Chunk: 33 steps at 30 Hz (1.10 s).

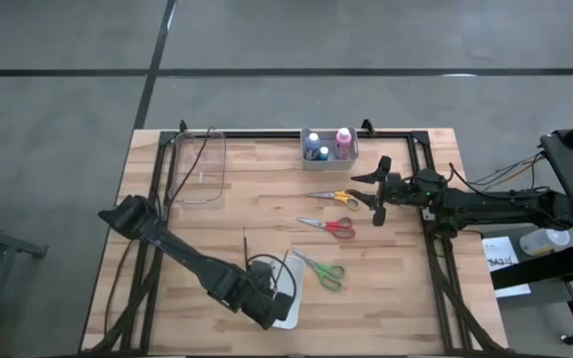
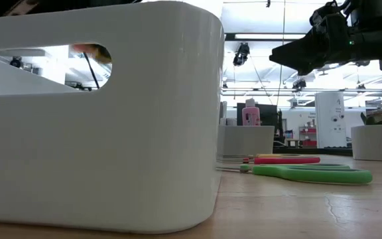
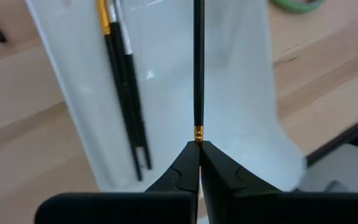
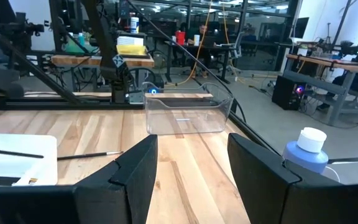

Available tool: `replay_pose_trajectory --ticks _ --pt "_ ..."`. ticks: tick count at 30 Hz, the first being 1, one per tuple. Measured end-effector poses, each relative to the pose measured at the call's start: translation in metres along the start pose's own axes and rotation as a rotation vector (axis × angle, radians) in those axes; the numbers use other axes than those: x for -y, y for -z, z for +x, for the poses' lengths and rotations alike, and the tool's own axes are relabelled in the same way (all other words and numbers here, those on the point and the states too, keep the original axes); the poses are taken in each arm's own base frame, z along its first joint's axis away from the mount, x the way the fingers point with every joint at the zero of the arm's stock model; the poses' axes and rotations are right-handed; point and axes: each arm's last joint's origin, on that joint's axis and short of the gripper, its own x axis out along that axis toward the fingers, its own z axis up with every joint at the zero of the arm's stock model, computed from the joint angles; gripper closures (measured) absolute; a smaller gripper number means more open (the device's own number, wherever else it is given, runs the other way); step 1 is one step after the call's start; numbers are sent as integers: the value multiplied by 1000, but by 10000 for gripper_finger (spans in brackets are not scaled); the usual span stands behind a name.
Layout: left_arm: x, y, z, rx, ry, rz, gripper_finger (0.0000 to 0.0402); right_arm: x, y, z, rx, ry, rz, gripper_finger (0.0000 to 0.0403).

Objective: Pick & Place Paint Supplies
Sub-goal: Put the gold paint brush into the white bin, then put the silver eyeshadow brush into the white bin

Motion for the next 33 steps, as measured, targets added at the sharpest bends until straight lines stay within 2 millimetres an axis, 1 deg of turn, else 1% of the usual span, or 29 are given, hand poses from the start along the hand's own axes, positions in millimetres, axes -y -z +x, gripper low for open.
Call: replay_pose_trajectory --ticks 8,15,18,23,26,30,33 --pt "-6 12 25 -57 -91 28 392 0 0 0 0 1 0 209" --pt "-7 12 25 -55 -96 1 387 0 0 0 0 1 0 209" --pt "-6 12 24 -56 -93 1 364 0 0 0 0 1 0 209" --pt "-4 12 24 -60 -73 22 304 0 0 0 0 0 0 209" --pt "-4 12 24 -60 -74 29 278 0 0 0 0 0 0 209" --pt "-5 12 21 -60 -77 29 267 0 0 0 0 0 0 209" --pt "-6 8 8 -41 -73 27 266 0 0 0 0 0 0 209"
